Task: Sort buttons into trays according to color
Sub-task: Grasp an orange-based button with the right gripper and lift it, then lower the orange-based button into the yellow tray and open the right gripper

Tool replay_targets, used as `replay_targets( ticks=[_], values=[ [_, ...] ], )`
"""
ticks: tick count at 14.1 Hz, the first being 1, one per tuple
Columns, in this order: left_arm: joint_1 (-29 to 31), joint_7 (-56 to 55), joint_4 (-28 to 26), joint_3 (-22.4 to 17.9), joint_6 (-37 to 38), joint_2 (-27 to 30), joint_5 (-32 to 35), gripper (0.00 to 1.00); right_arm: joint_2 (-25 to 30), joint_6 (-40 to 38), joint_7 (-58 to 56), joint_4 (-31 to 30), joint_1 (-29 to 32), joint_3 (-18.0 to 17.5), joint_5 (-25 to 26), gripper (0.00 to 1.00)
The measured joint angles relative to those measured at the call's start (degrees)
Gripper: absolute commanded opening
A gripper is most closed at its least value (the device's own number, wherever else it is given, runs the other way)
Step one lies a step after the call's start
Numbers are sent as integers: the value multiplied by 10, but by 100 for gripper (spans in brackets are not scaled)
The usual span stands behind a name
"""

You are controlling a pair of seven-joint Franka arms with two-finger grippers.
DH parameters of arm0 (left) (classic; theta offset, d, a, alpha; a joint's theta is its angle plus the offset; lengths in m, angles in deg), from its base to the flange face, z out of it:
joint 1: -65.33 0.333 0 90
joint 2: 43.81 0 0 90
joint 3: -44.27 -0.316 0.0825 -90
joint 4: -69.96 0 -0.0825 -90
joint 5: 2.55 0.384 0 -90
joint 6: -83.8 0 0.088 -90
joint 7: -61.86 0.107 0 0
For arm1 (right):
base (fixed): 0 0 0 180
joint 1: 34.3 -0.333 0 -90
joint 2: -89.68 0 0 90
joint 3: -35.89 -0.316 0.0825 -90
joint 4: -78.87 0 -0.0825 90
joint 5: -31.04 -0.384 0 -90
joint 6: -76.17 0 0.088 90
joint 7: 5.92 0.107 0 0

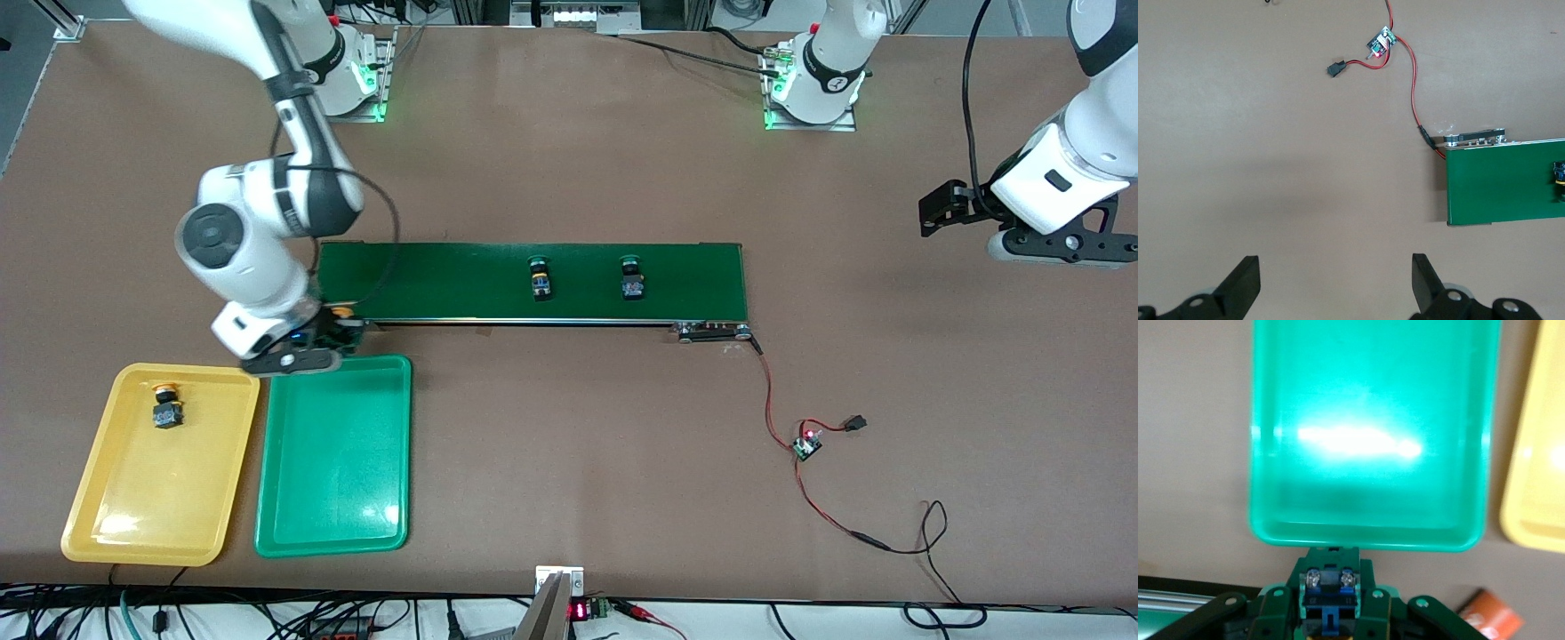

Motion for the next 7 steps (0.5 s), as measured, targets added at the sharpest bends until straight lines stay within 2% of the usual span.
replay_targets(
  ticks=[7],
  values=[
    [2,0,0,5,0,2,0,100,-48,1,-217,44,129,-1,0,9]
  ],
)
